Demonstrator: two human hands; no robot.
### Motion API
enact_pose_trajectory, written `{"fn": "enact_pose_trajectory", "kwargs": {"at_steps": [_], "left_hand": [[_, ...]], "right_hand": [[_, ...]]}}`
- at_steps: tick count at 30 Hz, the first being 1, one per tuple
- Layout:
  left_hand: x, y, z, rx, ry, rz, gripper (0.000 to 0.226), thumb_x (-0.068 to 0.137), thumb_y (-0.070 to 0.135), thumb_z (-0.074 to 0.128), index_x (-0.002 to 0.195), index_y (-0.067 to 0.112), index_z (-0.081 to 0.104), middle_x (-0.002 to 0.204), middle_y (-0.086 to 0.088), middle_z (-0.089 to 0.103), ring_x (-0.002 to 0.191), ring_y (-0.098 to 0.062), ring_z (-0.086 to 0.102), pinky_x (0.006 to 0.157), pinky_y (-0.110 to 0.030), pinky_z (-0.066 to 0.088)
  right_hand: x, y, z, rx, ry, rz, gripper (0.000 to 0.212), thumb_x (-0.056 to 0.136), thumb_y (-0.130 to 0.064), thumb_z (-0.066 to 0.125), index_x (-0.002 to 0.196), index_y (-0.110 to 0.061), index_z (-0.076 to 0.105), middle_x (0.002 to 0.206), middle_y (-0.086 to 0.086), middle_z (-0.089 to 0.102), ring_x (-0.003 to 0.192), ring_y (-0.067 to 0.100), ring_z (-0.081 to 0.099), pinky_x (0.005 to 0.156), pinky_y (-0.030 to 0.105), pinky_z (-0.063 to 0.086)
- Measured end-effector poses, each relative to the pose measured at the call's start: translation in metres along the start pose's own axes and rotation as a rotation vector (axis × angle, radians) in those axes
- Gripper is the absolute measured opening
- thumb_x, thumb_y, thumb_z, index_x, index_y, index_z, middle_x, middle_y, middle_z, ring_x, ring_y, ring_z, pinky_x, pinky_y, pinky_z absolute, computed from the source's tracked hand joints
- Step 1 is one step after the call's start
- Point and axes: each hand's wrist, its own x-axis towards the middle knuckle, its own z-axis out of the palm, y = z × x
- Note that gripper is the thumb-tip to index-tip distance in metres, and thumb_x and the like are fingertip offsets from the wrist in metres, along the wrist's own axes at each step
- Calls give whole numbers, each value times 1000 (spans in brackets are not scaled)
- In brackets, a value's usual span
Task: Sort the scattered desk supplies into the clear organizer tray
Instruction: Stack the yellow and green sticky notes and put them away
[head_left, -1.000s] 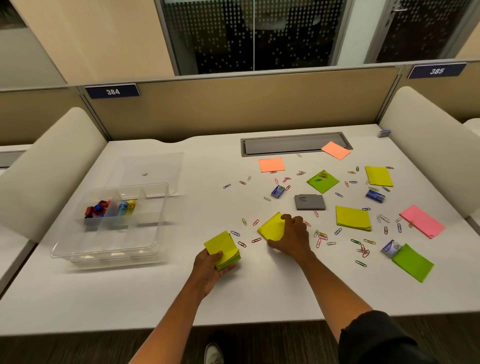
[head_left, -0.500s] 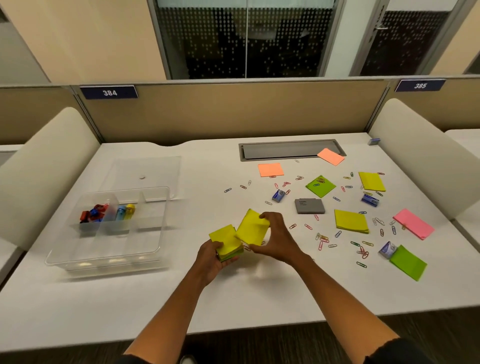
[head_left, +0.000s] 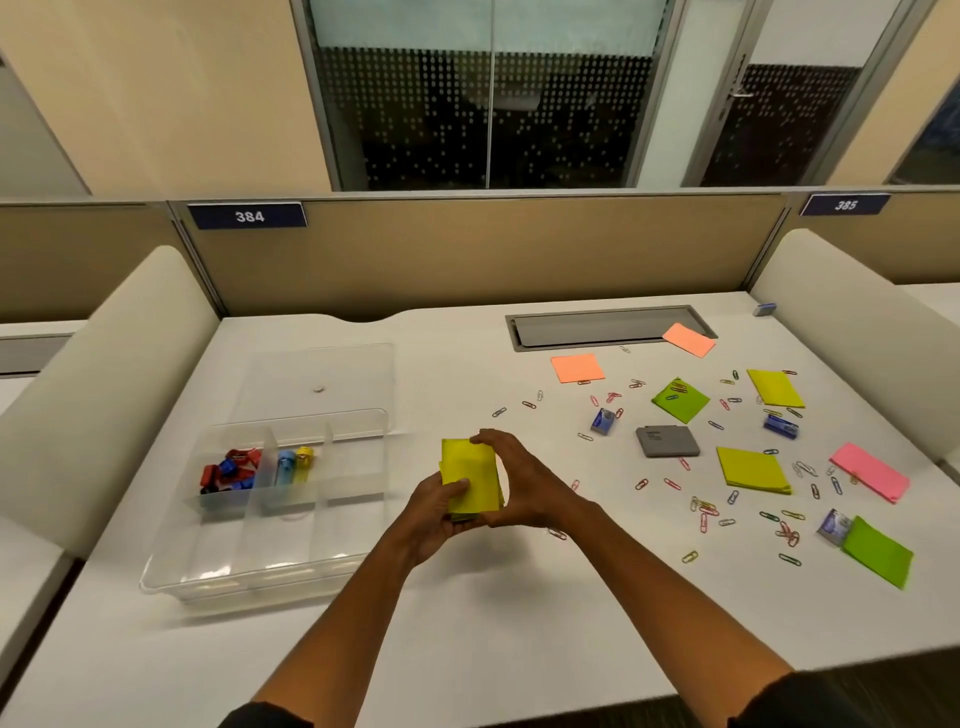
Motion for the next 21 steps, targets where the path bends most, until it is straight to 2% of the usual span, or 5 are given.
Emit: {"fn": "enact_pose_trajectory", "kwargs": {"at_steps": [4,8,10,14,21], "left_hand": [[5,18,-29,33,-2,28,34,94,13,53,128,11,49,120,-19,61,98,-38,65,78,-47,57],[8,36,-58,96,22,54,35,94,15,53,129,16,47,120,-16,60,101,-36,61,73,-42,55],[9,45,-71,118,48,89,37,94,14,53,130,16,46,121,-15,58,103,-35,59,73,-41,54],[13,61,-97,269,125,191,37,93,17,57,128,18,45,122,-12,57,104,-31,60,76,-41,56],[19,70,-147,712,493,533,36,96,21,52,130,12,48,117,-12,60,103,-22,57,82,-30,50]], "right_hand": [[29,-17,19,370,143,264,92,65,-38,85,140,-35,31,132,-13,43,110,9,55,88,26,51],[62,-23,34,650,231,438,53,77,-20,78,122,-33,53,112,12,65,99,27,66,82,43,58],[76,-31,39,665,208,443,47,78,-8,75,118,-24,58,104,18,67,97,33,66,80,47,58],[102,-52,50,709,147,444,46,80,4,70,123,-7,55,99,21,66,88,30,66,80,46,57],[146,-72,76,610,192,441,39,81,3,67,112,-19,58,101,22,66,89,29,65,72,36,58]]}}
